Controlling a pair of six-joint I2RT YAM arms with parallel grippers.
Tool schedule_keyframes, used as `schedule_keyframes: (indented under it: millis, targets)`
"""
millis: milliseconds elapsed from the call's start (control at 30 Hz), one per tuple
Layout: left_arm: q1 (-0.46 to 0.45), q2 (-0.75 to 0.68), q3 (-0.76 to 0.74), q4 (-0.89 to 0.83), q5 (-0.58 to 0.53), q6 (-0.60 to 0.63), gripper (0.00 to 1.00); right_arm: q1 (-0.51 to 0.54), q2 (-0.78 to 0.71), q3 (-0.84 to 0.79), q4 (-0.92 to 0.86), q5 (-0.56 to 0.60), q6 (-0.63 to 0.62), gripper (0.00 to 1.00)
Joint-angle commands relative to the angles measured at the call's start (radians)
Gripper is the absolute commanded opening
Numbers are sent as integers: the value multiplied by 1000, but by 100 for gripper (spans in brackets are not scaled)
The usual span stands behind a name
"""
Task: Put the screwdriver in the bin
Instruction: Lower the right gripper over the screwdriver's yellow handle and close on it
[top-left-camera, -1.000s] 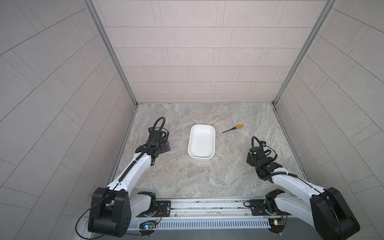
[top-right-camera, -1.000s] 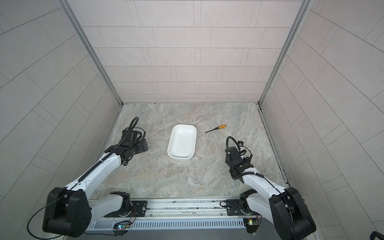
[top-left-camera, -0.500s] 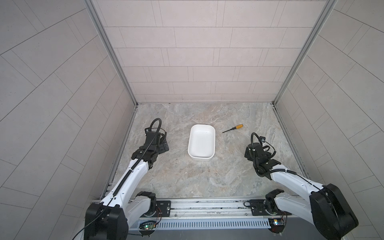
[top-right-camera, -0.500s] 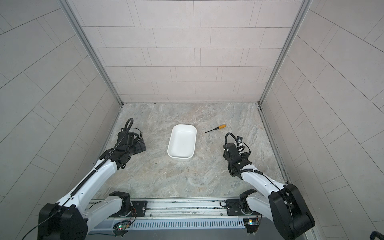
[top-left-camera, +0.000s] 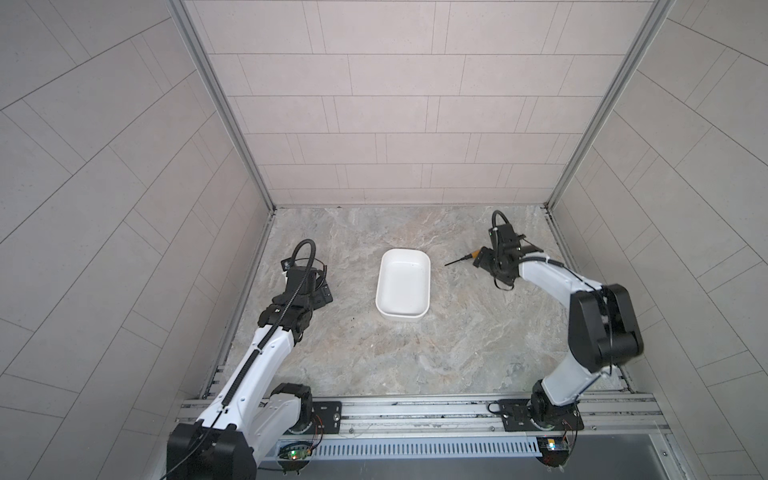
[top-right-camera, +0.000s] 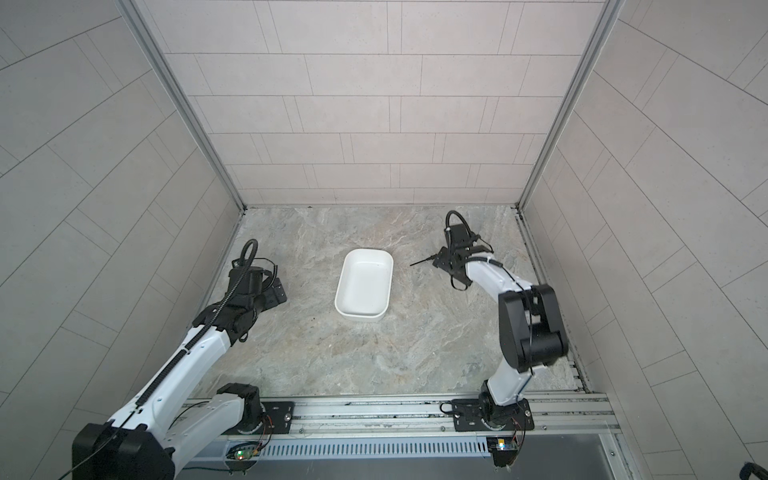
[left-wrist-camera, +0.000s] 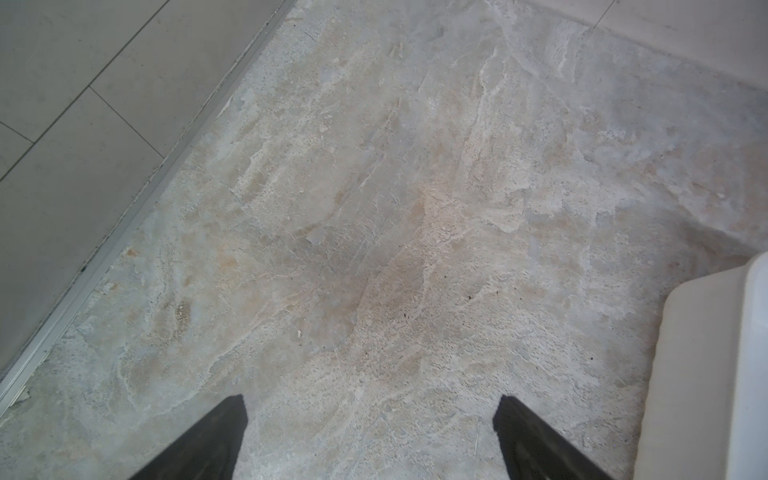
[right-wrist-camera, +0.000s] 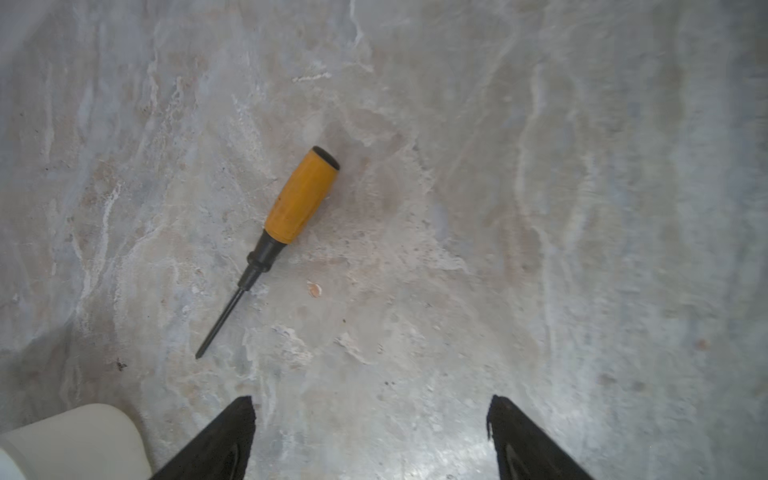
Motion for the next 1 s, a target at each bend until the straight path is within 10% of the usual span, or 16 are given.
schedule_keyframes:
  millis: [0, 533, 967]
  targets:
    - [12, -32, -19, -38, -50, -28, 100, -14, 128, 166, -237, -183, 114, 87]
    - [41, -85, -54, -92, -140, -144, 100, -16, 272, 385, -249, 43, 387, 60]
    - [50, -65, -56, -80, -121, -143, 100, -30, 423, 535, -288, 48, 394, 59]
